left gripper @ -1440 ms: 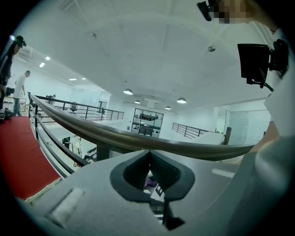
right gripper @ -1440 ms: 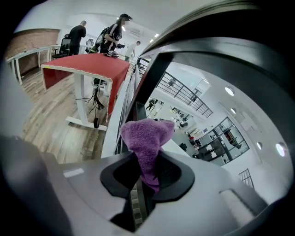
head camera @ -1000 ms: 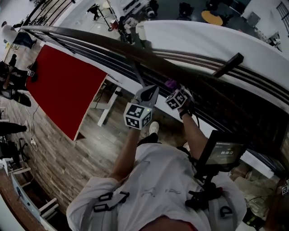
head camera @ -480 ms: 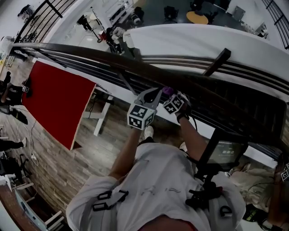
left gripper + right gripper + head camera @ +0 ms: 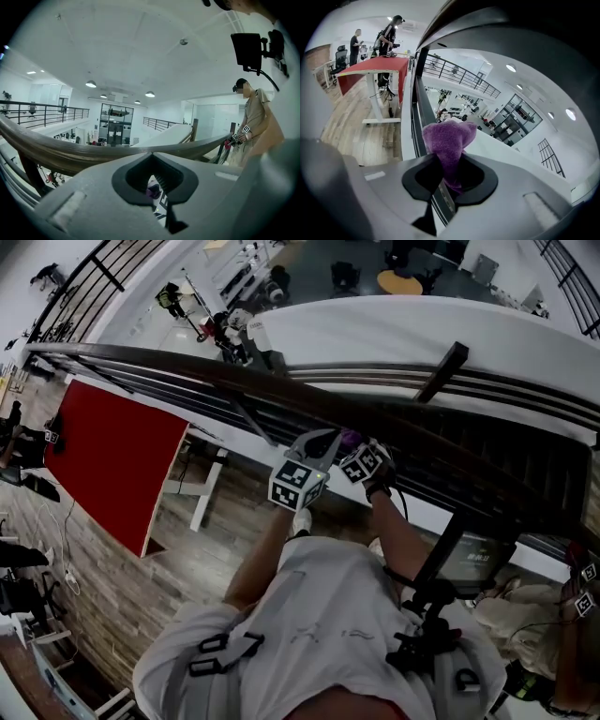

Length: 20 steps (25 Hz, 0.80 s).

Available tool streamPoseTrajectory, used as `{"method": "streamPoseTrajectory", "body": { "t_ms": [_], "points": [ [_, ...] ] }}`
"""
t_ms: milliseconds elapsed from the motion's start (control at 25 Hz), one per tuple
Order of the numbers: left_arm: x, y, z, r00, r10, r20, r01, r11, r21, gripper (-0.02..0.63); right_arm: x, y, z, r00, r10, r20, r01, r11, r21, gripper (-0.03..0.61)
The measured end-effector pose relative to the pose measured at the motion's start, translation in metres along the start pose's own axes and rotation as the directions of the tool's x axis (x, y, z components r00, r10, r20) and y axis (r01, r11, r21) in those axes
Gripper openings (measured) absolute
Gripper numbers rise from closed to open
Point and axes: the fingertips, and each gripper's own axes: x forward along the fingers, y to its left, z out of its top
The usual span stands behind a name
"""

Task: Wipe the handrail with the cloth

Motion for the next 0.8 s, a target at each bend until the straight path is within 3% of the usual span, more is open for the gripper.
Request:
{"method": "streamPoseTrajectory", "body": {
  "t_ms": [800],
  "points": [
    [0.064,-0.099,-0.005,0.98,-0.188,-0.063,0.192,0.98,0.051,-0.002,-0.039,-0.051,-0.095,0.995,-0.09,-0.035,0.094,0.985,0.142,0.071]
  ]
}}
